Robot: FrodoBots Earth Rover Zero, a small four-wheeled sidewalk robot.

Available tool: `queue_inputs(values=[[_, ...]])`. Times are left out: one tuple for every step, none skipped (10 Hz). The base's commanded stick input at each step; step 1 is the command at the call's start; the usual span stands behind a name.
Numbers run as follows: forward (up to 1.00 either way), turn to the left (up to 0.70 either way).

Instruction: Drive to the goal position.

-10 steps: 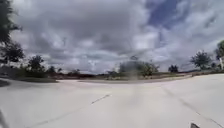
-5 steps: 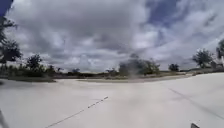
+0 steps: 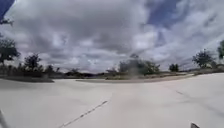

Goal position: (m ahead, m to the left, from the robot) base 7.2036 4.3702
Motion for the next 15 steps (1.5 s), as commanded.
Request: queue_inputs(values=[[0.69,0.01],[0.69,0.01],[0.69,0.01],[0.69,0.01],[0.69,0.01],[0.69,0.01],[0.69,0.01],[0.69,0.01],[0.69,0.01],[0.69,0.01],[0.69,0.01],[0.69,0.01],[0.69,0.01],[0.69,0.01],[0.69,0.01]])
